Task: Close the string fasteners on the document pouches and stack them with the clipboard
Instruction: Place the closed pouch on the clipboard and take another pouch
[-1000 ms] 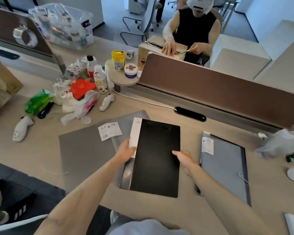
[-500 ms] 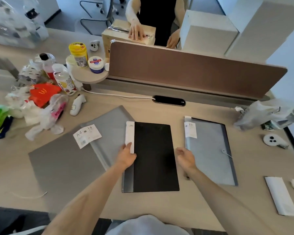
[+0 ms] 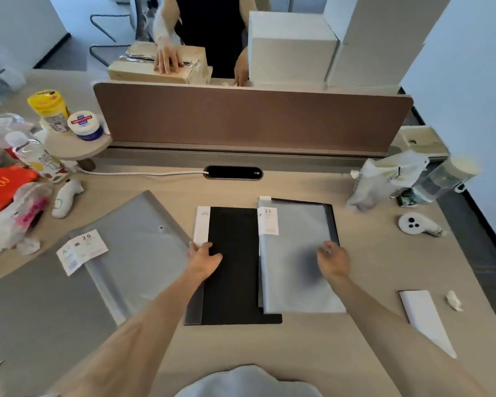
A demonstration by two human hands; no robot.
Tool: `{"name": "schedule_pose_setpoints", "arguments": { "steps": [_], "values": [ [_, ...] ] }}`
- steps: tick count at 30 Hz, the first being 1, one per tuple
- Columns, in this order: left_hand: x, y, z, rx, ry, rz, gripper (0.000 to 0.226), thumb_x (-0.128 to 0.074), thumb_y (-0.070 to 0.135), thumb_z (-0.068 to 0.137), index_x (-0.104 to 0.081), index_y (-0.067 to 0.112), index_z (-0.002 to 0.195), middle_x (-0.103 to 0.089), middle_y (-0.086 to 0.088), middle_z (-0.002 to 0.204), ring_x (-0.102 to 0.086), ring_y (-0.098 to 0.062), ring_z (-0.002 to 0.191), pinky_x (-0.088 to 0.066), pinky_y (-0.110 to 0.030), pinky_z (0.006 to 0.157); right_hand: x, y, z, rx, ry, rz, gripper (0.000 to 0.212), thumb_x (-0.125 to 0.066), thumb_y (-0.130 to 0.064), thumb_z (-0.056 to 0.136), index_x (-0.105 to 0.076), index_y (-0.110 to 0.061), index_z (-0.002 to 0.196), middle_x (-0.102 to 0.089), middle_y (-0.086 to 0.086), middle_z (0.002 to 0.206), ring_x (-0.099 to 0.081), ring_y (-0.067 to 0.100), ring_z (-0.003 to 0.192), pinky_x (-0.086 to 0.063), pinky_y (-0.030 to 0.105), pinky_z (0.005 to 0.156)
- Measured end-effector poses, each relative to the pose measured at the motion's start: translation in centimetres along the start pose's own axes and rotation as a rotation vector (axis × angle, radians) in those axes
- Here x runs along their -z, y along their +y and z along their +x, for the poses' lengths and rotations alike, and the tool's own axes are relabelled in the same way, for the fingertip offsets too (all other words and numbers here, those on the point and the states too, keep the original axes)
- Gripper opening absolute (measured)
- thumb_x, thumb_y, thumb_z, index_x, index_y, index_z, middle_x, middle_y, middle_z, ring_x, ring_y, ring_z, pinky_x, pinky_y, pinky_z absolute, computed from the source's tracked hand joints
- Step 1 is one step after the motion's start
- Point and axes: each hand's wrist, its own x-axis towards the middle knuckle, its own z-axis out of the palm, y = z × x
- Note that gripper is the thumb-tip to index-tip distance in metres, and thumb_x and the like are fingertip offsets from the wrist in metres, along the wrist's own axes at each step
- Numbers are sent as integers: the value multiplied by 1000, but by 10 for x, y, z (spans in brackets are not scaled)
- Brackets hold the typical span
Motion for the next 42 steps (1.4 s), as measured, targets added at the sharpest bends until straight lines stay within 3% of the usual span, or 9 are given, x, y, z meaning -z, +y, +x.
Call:
{"name": "schedule_pose_setpoints", "arguments": {
  "steps": [5,15,21,26,31,35,37,39,42],
  "values": [
    [-25,17,1,1,76,115,53,-53,39,89,-41,27,139,-15,-2,156,-7,-28,145,-21,-51,117,21,36,35,-32,-56,-168,49,-58,-34,87,-54,-13,130,-53,18,132,-44,36,124,-38,40,104],
    [-61,66,-3,6,81,-224,48,-55,23,94,-42,19,139,-28,-3,151,-41,-28,131,-38,-42,110,34,35,60,61,-208,-37,58,-63,-27,86,-44,-11,139,-43,13,140,-45,29,127,-35,39,111],
    [-79,87,-7,9,47,-421,41,-51,10,95,-43,13,135,-55,-6,123,-53,-21,105,-43,-28,81,17,22,52,73,-327,38,61,-65,-34,86,-43,-16,139,-43,9,143,-44,27,129,-37,40,110],
    [-72,80,-7,7,24,-469,30,-53,11,92,-48,18,121,-58,-3,110,-54,-20,96,-44,-30,77,11,16,47,63,-352,108,53,-52,-29,92,-41,-15,142,-41,8,145,-43,25,131,-34,38,111],
    [-67,76,-11,-38,41,-427,39,-51,7,88,-48,16,126,-63,-10,116,-61,-29,98,-50,-41,79,15,14,48,77,-359,104,44,-48,-26,95,-48,-13,137,-48,7,141,-48,24,126,-35,30,103],
    [-64,74,-21,-67,68,-342,41,-46,-2,91,-44,17,128,-56,-4,103,-53,-18,83,-46,-24,64,16,8,47,222,-277,-93,36,-51,-22,92,-58,-12,125,-59,10,128,-53,26,118,-42,32,102],
    [-56,65,-27,-88,84,-302,41,-45,-2,93,-44,18,128,-53,-1,114,-55,-13,92,-46,-20,76,11,-1,38,357,-262,-160,36,-56,-26,89,-59,-13,122,-58,8,126,-51,24,118,-42,33,101],
    [-44,53,-38,-89,96,-194,47,-47,8,93,-40,17,139,-50,-2,133,-51,-19,121,-40,-29,101,1,-17,25,486,-260,-187,39,-57,-33,88,-57,-14,122,-56,5,127,-47,22,121,-41,32,102],
    [-23,25,-54,-141,149,-51,50,-48,11,92,-40,15,141,-44,-6,146,-43,-23,133,-33,-28,108,-23,-49,-5,636,-306,-179,39,-56,-35,91,-56,-14,123,-55,3,128,-44,20,124,-35,28,103]
  ]
}}
